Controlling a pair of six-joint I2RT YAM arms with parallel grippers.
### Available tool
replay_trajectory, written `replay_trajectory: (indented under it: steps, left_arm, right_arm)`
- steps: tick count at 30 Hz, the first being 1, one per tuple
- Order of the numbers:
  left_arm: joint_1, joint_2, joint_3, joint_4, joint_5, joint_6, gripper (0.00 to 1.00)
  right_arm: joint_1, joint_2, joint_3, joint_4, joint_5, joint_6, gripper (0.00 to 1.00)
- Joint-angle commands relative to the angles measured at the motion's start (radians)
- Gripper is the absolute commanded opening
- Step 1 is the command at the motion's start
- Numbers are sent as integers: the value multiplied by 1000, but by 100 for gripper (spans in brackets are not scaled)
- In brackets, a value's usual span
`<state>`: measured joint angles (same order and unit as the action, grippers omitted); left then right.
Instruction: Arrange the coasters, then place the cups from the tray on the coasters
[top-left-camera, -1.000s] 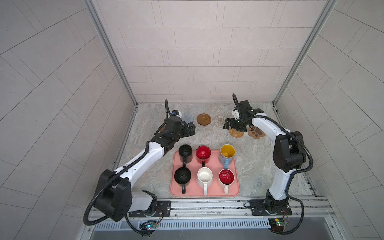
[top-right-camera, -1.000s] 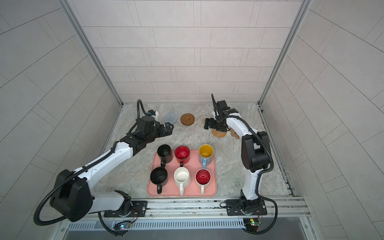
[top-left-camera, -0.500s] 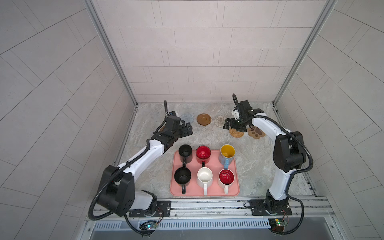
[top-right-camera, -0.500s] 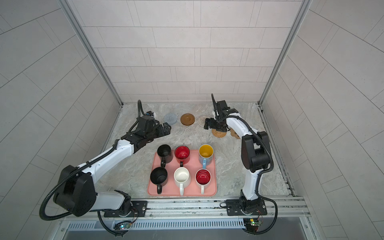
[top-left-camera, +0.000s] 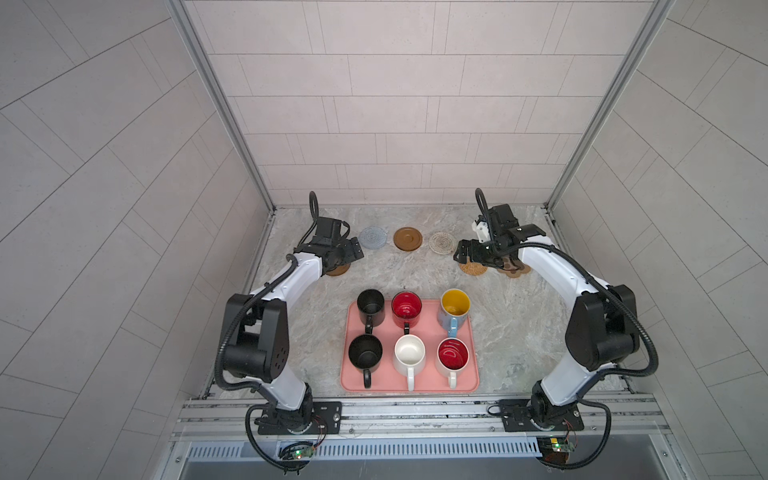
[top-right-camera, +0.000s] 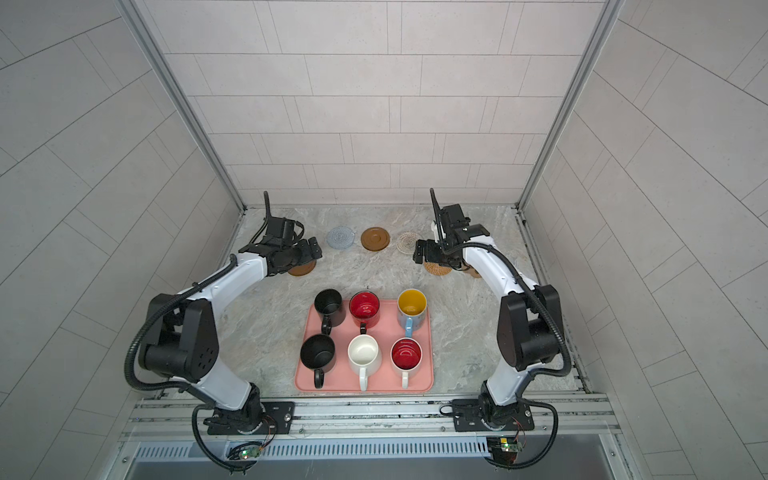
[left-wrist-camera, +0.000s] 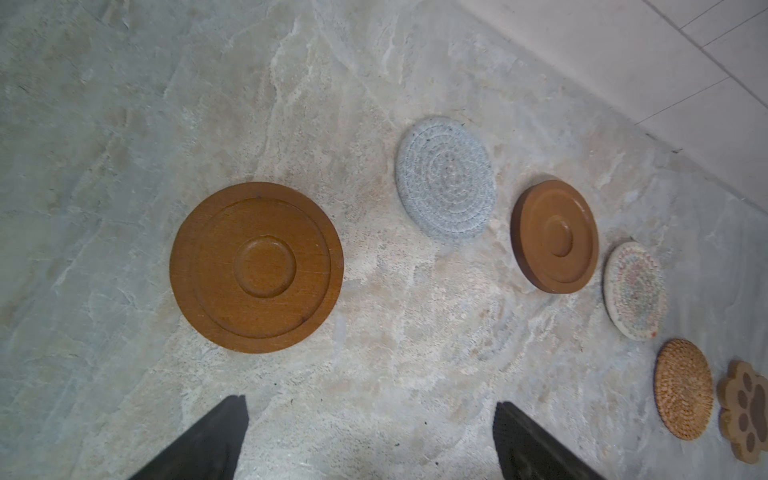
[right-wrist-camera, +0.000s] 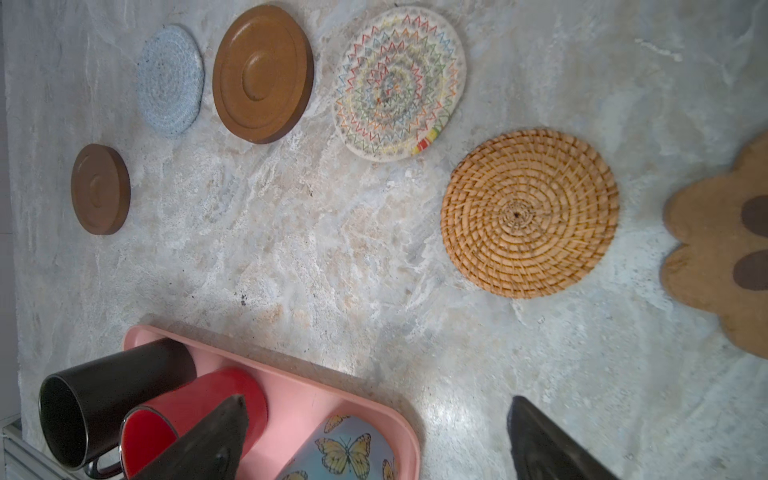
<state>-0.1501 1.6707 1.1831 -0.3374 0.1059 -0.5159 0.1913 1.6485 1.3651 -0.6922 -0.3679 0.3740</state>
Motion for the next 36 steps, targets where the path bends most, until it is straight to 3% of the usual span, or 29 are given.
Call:
replay_trajectory:
  steps: [1,7,19,36]
  left_arm:
    - [33,68,86,-99,40,64,100]
    - [68,198,185,-115,118,98,100]
    - [78,341,307,-152,137,129,100]
    - [83,416,331,-126,201,178,100]
  right_arm:
    - [1,-82,-46,-19,42,3,99]
    - [1,-230,-147,-20,68,27,100]
    - [1,-462,-283,-71,130,79,100]
    - [0,-595,-358,-63,165,129,100]
